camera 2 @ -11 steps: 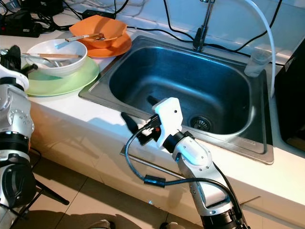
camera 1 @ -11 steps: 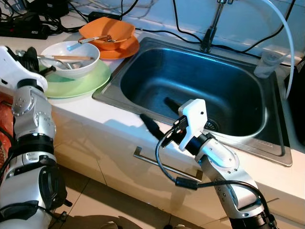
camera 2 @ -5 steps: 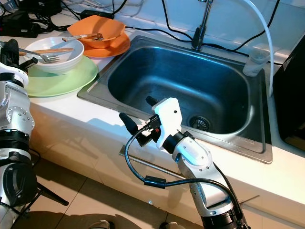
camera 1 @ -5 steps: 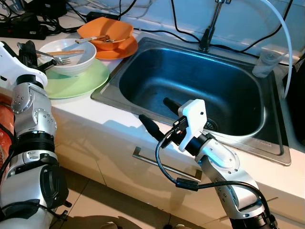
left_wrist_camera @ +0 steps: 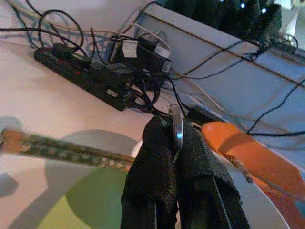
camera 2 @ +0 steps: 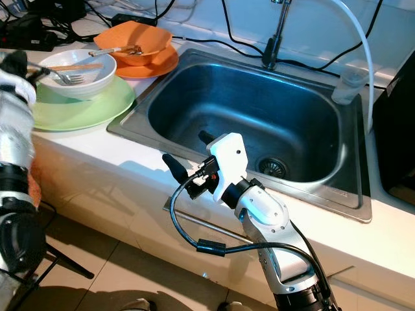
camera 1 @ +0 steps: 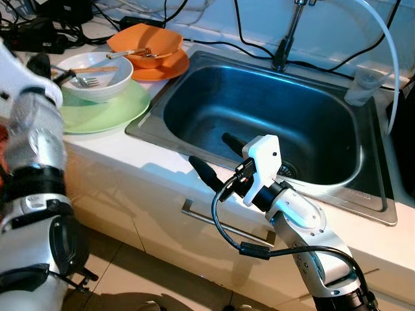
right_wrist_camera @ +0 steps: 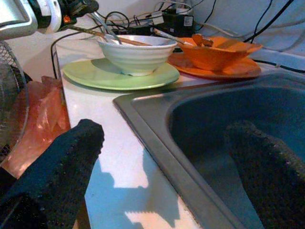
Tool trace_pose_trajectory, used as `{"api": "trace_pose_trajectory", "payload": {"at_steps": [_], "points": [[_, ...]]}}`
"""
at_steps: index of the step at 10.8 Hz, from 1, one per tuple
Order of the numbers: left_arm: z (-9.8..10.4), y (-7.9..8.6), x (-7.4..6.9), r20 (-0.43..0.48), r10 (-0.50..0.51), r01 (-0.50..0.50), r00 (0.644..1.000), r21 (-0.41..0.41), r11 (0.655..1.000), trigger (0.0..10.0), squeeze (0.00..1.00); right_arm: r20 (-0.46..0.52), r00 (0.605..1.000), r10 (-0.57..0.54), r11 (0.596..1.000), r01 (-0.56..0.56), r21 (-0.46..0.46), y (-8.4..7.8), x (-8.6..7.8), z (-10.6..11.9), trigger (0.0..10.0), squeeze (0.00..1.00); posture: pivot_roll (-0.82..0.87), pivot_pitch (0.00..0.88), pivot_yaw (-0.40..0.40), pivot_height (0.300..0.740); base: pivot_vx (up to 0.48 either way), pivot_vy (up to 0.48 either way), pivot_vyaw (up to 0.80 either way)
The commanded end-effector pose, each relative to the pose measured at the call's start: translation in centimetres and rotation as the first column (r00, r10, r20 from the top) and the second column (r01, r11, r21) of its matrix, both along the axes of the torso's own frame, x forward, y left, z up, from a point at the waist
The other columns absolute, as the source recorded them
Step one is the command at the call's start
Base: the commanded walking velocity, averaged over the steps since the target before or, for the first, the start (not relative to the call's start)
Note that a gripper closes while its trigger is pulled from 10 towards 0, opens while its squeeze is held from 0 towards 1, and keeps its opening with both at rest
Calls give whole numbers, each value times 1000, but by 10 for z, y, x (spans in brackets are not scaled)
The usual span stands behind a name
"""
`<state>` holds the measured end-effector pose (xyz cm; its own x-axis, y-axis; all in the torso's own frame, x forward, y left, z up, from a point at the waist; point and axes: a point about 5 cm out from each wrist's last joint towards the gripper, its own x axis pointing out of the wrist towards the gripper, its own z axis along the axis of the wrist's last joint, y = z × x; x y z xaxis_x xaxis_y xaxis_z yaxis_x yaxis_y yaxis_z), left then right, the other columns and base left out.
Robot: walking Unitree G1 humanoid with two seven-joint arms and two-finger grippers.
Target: Kitchen organization
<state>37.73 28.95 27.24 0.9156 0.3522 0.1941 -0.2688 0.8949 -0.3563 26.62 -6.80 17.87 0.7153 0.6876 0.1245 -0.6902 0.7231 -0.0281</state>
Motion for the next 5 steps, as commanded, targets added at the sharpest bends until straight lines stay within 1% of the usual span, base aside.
{"api": "trace_pose_trajectory", "payload": {"at_steps": [1,2,3,4,5], "points": [[1,-4,3,-48,-11,12,999,24,1000,0,0,0,1000,6,1000,-6,4,0,-2,1,10000,0,-11,98,-44,740,0,0,0],[3,-6,2,-82,-20,25,996,67,997,0,0,1,1000,7,1000,-7,4,0,-2,1,10000,0,-12,96,-41,740,0,0,0],[6,-6,2,-99,-20,29,995,89,996,0,0,2,1000,6,1000,-6,4,0,-1,1,10000,0,-12,95,-42,740,0,0,0],[16,-7,0,-111,-38,50,993,106,993,0,0,3,1000,4,1000,-4,3,0,-1,1,10000,0,-11,94,-42,740,0,0,0],[22,-8,0,-115,-53,67,992,123,990,0,0,3,1000,4,1000,-4,3,0,-1,0,10000,0,-8,91,-43,740,0,0,0]]}}
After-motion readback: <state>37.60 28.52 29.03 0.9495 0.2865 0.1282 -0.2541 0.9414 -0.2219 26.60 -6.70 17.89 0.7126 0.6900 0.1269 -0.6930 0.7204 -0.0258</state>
